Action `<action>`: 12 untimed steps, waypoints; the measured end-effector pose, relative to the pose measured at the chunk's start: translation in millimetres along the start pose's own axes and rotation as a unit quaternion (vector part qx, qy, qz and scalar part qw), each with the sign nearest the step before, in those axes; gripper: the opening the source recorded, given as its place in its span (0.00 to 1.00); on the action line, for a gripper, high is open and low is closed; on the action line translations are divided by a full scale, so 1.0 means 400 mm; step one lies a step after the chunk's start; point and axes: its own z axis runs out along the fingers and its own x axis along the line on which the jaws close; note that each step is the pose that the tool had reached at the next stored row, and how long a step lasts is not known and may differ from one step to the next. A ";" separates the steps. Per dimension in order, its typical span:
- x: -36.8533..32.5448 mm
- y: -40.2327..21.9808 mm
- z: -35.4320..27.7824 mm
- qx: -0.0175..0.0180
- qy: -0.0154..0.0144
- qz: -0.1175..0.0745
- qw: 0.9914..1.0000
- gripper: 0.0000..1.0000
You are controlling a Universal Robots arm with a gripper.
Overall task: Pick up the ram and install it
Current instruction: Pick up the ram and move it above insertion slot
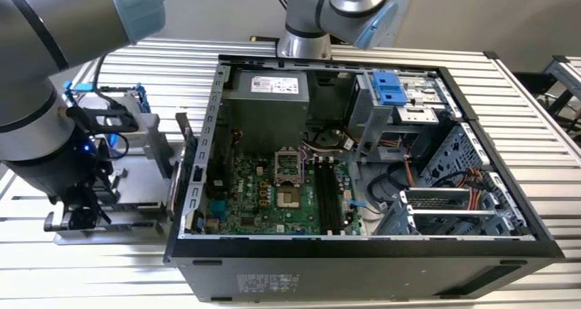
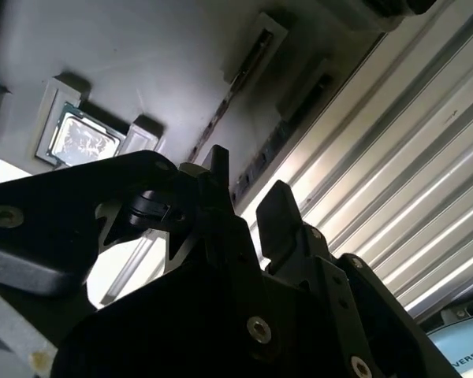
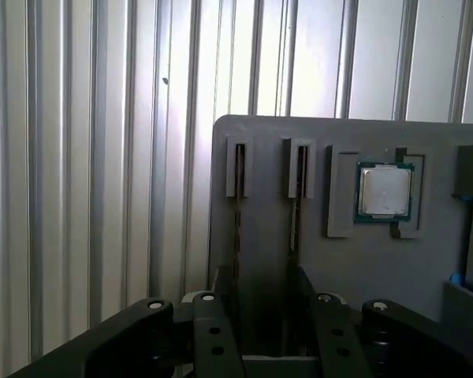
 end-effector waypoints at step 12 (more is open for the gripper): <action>0.041 0.002 0.031 -0.003 -0.002 0.000 1.000 1.00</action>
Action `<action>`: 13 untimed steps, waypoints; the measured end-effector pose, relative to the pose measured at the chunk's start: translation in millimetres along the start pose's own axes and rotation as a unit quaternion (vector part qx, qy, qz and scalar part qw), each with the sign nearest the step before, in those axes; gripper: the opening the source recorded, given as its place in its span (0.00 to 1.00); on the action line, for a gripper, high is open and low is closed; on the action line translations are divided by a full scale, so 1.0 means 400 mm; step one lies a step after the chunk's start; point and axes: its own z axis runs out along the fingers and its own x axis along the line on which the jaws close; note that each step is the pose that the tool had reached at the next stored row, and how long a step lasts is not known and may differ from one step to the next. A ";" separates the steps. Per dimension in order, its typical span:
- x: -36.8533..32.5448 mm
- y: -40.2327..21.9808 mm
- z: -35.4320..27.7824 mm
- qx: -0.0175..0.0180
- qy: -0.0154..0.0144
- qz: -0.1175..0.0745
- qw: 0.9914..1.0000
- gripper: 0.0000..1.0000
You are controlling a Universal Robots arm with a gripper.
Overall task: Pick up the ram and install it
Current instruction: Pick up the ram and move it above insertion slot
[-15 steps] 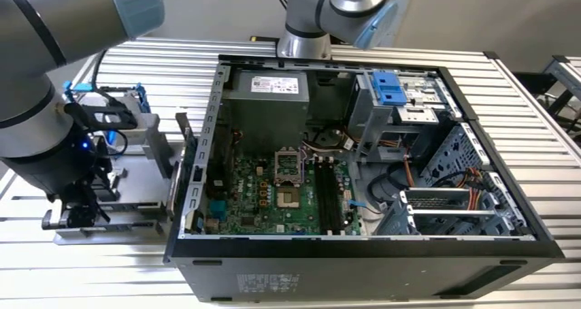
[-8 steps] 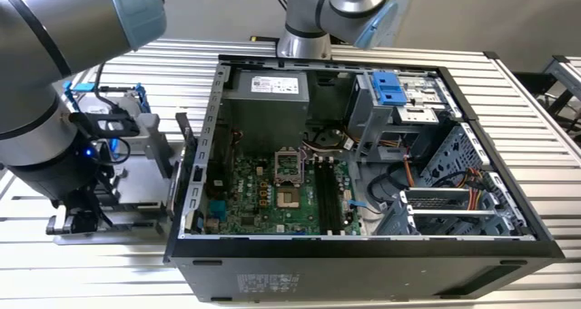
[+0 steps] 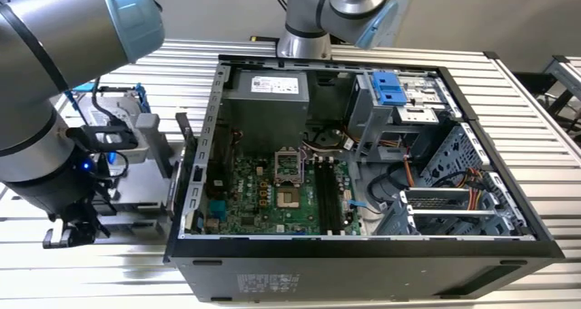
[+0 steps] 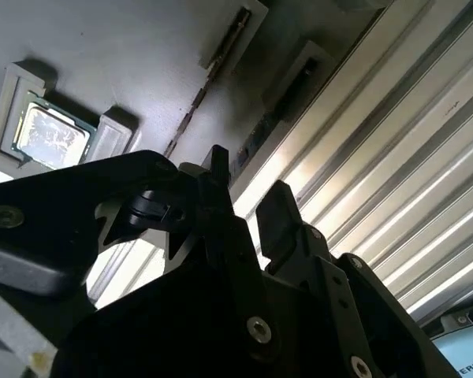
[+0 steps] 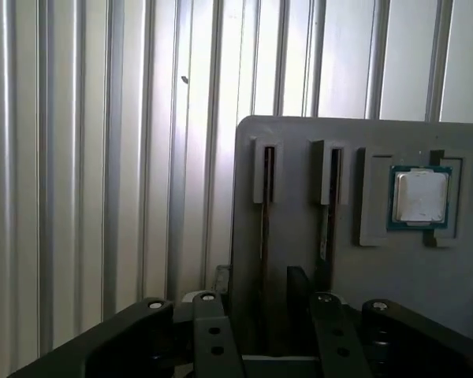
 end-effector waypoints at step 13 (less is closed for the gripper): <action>-0.015 0.001 0.037 0.000 -0.014 0.000 1.000 1.00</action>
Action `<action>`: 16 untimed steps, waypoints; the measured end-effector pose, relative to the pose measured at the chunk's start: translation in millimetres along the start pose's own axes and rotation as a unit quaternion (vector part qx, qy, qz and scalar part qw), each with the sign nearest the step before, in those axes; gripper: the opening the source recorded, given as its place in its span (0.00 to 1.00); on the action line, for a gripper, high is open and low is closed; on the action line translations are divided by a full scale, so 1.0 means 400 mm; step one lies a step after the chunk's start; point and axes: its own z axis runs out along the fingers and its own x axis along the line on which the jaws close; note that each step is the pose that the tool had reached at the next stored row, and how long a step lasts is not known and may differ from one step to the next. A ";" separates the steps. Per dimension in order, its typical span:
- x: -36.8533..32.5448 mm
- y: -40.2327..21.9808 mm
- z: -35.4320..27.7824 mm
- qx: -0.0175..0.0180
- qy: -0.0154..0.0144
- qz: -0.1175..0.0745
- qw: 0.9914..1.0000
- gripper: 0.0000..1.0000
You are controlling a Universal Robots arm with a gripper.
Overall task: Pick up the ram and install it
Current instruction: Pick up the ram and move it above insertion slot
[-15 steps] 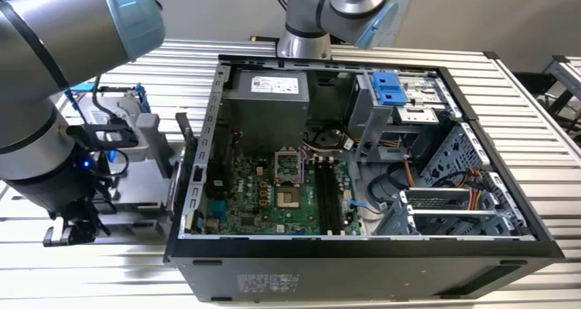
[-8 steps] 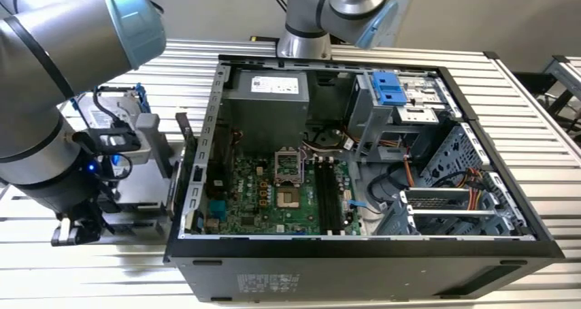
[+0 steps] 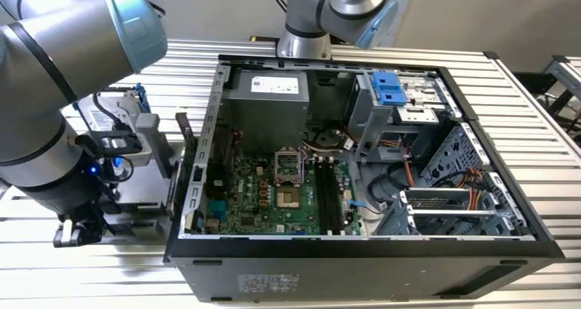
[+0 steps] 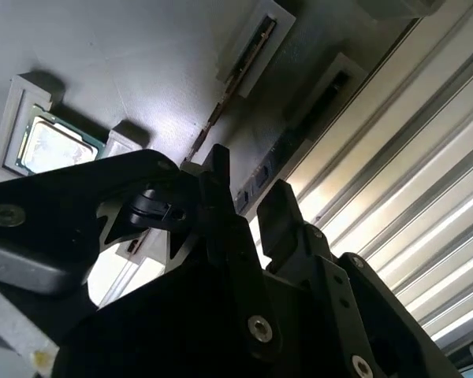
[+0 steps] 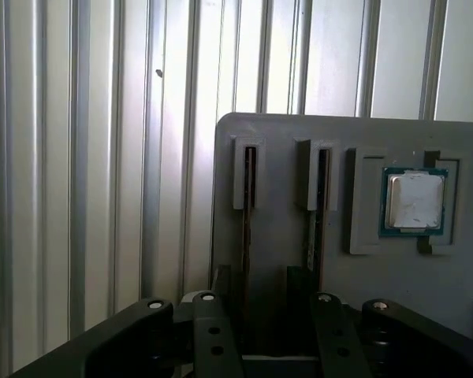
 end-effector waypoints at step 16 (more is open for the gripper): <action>0.000 0.000 0.000 0.000 0.000 0.000 1.000 0.00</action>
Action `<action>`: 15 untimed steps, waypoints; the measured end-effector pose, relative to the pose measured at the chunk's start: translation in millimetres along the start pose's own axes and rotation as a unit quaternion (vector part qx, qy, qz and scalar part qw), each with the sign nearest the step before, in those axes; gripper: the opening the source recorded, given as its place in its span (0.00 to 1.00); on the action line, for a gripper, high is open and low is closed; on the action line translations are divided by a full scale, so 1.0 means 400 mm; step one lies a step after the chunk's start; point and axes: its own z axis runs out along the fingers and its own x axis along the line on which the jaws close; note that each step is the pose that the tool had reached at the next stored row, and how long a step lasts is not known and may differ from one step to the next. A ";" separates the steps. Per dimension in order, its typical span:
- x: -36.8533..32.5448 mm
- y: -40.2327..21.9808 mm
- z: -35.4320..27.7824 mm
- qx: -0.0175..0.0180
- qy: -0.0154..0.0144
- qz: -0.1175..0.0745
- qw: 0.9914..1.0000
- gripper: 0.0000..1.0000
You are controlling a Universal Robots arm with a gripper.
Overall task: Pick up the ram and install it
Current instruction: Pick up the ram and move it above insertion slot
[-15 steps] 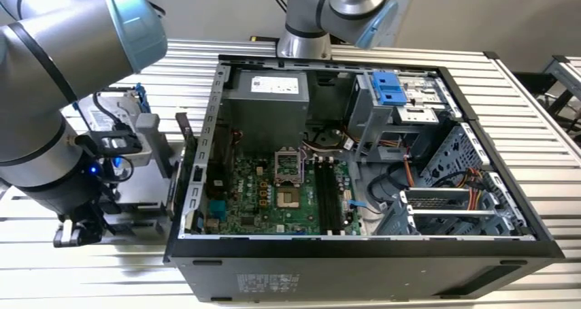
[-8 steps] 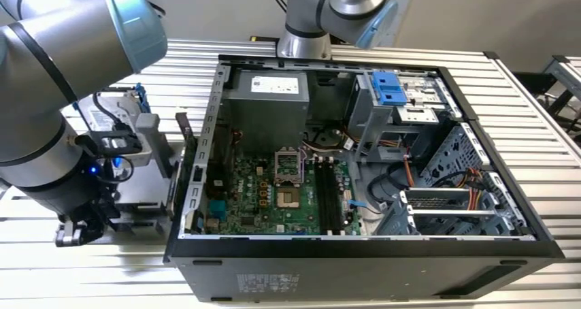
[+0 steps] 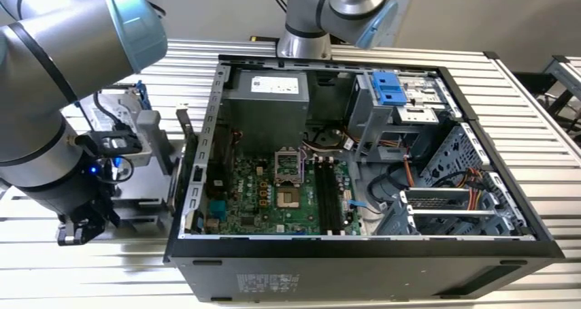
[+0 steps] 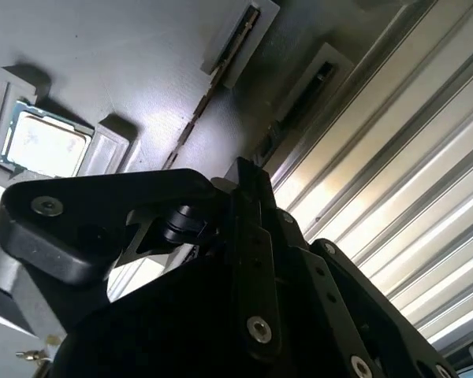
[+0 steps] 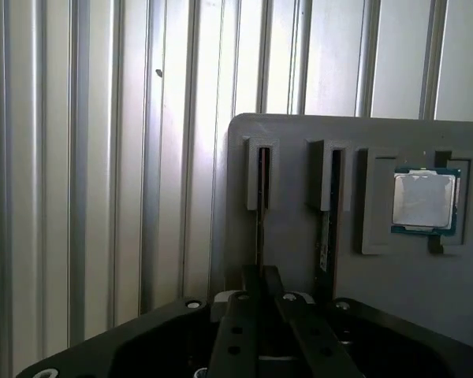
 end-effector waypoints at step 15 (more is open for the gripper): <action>-0.007 0.001 -0.104 0.000 0.000 0.002 1.000 0.00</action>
